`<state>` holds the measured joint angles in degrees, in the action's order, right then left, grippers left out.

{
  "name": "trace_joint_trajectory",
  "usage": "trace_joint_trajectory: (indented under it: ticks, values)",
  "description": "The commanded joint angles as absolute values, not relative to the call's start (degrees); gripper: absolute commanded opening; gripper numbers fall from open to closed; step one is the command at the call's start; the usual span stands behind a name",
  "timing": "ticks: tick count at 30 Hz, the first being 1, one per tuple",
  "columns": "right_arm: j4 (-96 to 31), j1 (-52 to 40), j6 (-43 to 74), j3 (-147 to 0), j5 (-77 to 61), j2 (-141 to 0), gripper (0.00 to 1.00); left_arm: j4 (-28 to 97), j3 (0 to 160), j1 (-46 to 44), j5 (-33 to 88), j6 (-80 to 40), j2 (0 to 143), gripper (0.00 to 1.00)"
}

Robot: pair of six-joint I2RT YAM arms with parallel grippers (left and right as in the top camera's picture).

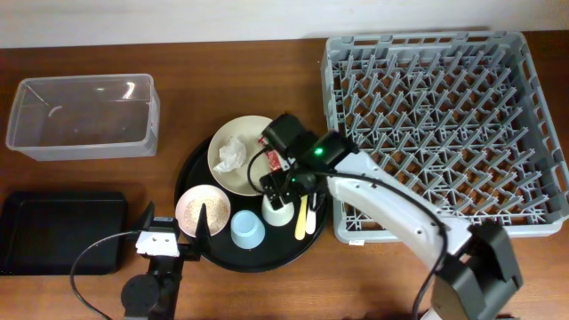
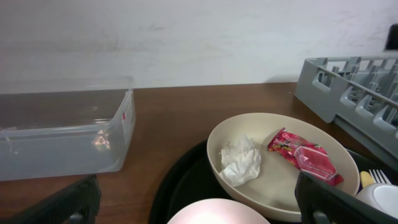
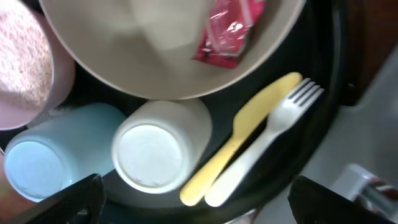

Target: Sort waste into correct bins and load items into the dishwasher rack

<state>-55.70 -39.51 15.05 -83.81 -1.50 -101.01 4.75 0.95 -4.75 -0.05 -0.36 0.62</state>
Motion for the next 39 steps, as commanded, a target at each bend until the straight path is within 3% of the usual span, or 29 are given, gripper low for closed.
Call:
trace_joint_trajectory:
  ticks: [1, 9, 11, 18, 23, 30, 32, 34, 35, 39]
  values:
    - [-55.88, -37.01, 15.77, -85.36, -1.04, -95.00, 0.98, 4.75, 0.51, -4.99, -0.25, 0.49, 0.34, 0.99]
    - [-55.83, -37.04, 15.75, -85.36, -1.02, -92.95, 0.98, 3.40, 0.54, -4.95, -0.64, 1.08, 0.40, 0.99]
    - [-55.86, -37.06, 15.75, -85.36, -1.02, -92.95, 0.98, 0.19, 2.33, -4.99, 7.90, 1.10, 0.40, 0.99]
    - [-55.88, -37.06, 15.75, -85.36, -0.99, -92.97, 0.98, 20.75, 33.06, -4.95, 3.99, 2.28, 12.45, 0.99]
    - [-55.88, -37.06, 15.75, -85.36, -1.02, -92.99, 0.98, 47.53, 64.45, -4.95, 3.46, 2.24, 43.88, 0.99]
    - [-55.88, -37.06, 15.75, -85.36, -1.02, -92.99, 0.98, 58.76, 72.31, -4.99, 5.06, 2.24, 56.55, 0.99]
    - [-55.88, -37.04, 15.75, -85.36, -1.02, -92.99, 0.98, 60.86, 72.31, -4.99, 3.36, 2.22, 59.00, 0.93]
    - [-55.88, -37.06, 15.75, -85.36, -1.02, -92.99, 0.98, 59.59, 72.31, -4.99, 3.75, 2.15, 62.06, 0.73]
    - [-55.88, -37.06, 15.75, -85.36, -1.02, -92.99, 0.98, 58.48, 72.31, -4.99, 3.88, 2.15, 63.42, 0.68]
    - [-55.88, -37.06, 15.75, -85.36, -1.02, -92.99, 0.98, 51.27, 72.31, -4.99, 10.63, 2.17, 72.93, 0.60]
